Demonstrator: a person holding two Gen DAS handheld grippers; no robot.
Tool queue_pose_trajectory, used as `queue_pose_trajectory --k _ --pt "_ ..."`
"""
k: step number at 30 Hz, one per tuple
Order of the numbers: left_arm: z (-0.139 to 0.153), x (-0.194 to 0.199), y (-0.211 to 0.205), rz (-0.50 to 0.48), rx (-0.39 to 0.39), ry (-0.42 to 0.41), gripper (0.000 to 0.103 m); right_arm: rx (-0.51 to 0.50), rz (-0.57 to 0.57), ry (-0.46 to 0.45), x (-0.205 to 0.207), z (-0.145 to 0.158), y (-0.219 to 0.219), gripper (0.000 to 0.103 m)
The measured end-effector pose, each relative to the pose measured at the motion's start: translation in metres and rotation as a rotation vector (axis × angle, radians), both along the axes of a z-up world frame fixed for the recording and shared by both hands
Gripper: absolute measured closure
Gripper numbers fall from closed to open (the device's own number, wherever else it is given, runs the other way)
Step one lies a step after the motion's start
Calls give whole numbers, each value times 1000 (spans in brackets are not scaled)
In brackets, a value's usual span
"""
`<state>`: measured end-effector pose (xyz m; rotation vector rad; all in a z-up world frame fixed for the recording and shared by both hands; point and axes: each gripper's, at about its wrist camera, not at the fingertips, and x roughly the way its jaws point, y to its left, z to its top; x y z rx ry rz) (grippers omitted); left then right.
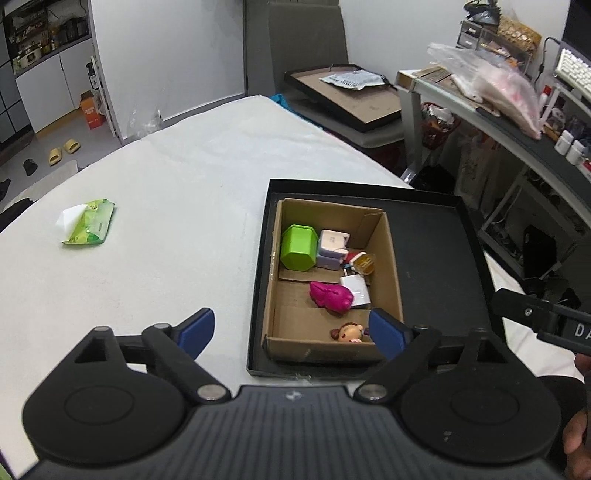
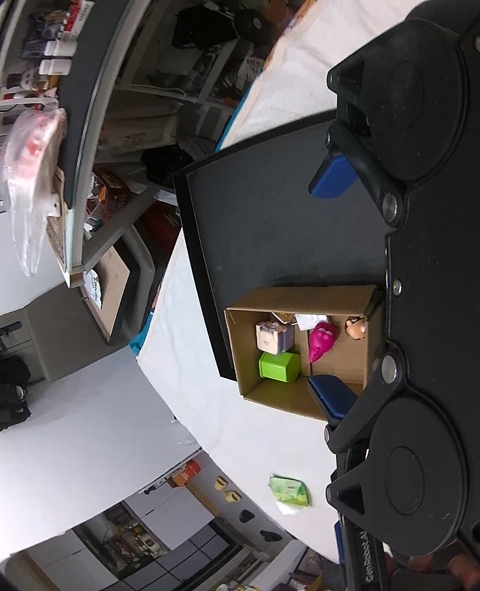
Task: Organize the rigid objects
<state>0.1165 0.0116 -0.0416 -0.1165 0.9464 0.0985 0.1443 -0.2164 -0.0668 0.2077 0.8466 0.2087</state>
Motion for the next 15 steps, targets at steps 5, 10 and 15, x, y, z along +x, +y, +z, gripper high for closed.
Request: queue_pose_trajectory --k 5,10,15 --pt "11 -18 -4 -3 -10 -24 12 -12 -7 -42 -17 14 -4 0" --pt "23 -38 -6 -14 -5 -44 12 -18 -18 -57 -33 23 -10 0" --pt "31 -51 -6 -12 -6 -58 12 -29 -24 -75 -48 33 -14 0"
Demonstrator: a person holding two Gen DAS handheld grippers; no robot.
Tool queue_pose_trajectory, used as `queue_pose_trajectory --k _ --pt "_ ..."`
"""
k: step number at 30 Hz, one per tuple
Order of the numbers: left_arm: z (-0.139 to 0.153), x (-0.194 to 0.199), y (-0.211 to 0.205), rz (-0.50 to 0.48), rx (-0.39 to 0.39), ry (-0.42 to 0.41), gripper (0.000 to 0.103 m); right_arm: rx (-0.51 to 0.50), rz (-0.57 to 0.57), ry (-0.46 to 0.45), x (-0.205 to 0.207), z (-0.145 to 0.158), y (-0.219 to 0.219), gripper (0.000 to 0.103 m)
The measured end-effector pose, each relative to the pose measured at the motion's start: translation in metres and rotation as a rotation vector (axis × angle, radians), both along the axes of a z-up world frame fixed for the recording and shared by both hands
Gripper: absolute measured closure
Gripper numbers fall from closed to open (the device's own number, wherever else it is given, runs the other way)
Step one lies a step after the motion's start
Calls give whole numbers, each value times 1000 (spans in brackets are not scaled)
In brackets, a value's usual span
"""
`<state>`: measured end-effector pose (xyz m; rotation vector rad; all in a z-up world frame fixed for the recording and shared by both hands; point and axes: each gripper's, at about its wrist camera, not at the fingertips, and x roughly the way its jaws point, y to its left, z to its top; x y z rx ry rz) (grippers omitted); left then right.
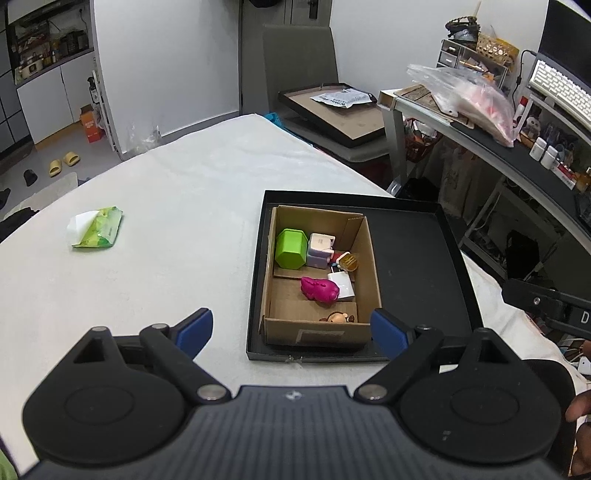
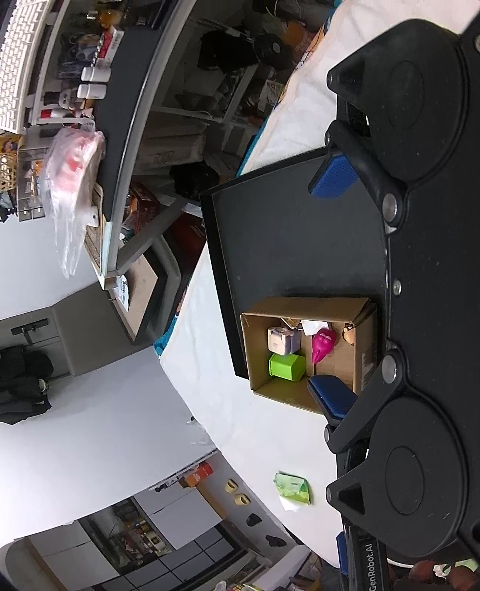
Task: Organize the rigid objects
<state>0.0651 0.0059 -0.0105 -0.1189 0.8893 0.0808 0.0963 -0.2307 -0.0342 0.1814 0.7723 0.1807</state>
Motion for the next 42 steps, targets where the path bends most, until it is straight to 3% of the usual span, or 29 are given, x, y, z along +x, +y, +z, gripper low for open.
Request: queue_pose_trajectory --k 6,22,42 --pt "12 -18 -3 -5 13 -14 12 -19 -21 9 -20 14 -6 0" --pt "51 -62 -14 -11 10 -94 11 -63 -30 -83 -56 51 -13 0" --pt "67 -82 -7 13 14 -136 11 -131 4 -122 -71 59 2 0"
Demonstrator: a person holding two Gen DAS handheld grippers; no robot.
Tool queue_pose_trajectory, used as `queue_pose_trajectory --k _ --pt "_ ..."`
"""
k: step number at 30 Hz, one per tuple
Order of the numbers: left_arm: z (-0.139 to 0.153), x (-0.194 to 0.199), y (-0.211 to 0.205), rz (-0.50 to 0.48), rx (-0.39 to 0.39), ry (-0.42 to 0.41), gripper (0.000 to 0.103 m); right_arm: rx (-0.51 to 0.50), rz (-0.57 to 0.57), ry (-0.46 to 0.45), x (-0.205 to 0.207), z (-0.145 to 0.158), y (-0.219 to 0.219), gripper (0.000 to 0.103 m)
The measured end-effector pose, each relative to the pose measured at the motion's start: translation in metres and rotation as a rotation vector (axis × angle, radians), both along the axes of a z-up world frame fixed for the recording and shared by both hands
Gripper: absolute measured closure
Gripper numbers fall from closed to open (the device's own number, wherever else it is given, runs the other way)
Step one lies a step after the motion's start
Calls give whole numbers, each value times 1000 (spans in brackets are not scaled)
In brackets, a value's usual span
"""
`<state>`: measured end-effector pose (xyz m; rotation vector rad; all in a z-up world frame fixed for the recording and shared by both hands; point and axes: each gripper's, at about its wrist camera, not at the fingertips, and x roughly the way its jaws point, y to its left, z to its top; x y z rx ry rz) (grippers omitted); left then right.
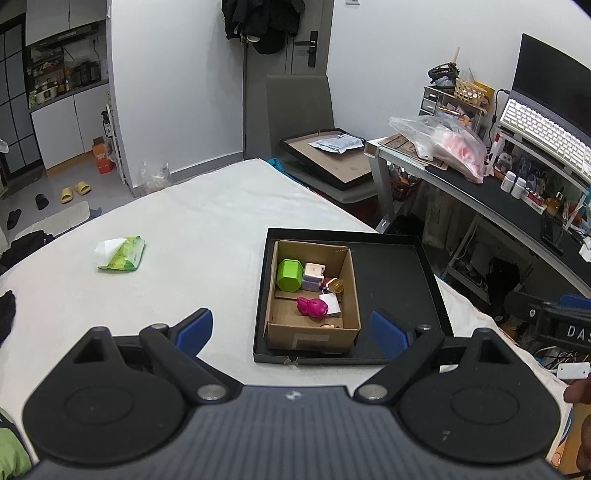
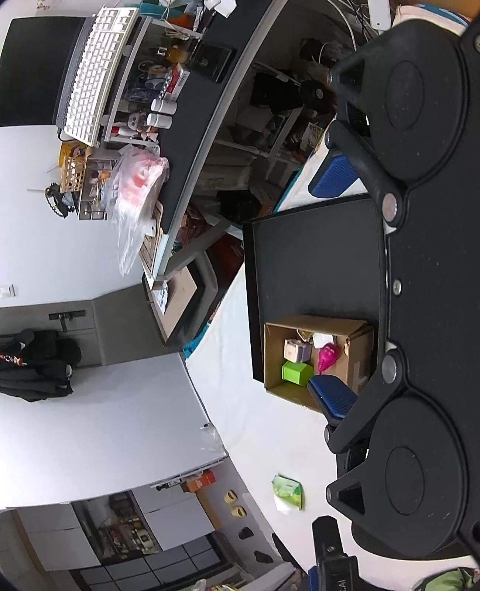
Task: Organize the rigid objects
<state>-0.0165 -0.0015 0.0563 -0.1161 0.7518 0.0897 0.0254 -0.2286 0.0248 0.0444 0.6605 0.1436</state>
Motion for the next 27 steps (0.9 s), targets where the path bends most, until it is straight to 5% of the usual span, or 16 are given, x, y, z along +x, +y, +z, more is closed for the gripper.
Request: queue_pose_trajectory --k 27 --pt "-11 2 -3 -8 2 40 11 -11 7 31 1 -8 5 0"
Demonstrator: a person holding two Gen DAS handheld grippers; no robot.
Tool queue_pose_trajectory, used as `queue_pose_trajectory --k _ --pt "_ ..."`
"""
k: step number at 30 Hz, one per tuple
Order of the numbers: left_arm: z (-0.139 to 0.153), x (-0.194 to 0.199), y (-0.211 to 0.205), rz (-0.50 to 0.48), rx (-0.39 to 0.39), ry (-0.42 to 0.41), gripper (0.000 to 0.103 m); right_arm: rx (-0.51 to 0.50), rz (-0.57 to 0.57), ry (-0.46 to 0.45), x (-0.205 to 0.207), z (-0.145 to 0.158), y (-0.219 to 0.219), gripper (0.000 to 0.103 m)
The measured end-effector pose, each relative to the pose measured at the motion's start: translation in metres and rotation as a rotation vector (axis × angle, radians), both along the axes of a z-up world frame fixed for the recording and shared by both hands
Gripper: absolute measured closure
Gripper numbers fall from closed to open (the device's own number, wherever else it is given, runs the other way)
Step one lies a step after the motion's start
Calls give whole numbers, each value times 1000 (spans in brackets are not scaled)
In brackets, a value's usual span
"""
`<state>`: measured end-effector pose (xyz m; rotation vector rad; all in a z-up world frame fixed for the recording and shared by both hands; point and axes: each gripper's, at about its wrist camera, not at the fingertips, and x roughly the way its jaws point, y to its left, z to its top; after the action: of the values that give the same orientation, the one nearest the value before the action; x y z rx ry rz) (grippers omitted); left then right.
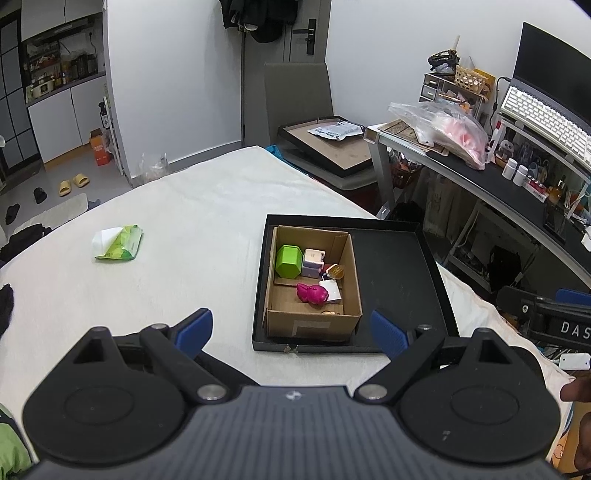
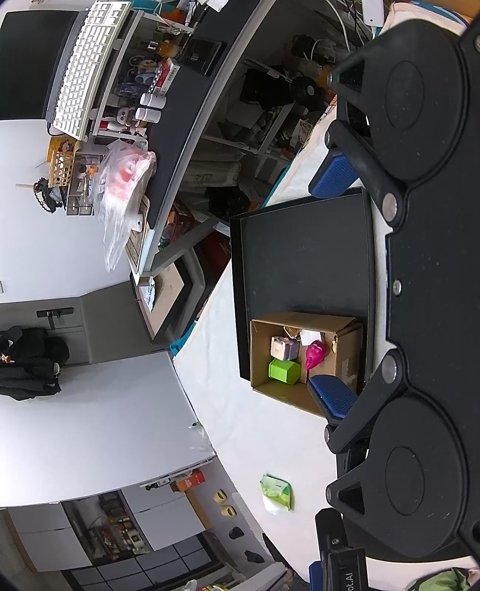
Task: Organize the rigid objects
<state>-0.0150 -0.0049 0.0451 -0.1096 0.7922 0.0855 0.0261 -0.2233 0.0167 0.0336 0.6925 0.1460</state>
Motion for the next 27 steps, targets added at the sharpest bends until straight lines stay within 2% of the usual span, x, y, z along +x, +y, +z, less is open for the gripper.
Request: queue_pose_trajectory --k 27 --pt "-5 2 -2 -13 -2 18 11 -2 -6 -5 2 -4 -1 0"
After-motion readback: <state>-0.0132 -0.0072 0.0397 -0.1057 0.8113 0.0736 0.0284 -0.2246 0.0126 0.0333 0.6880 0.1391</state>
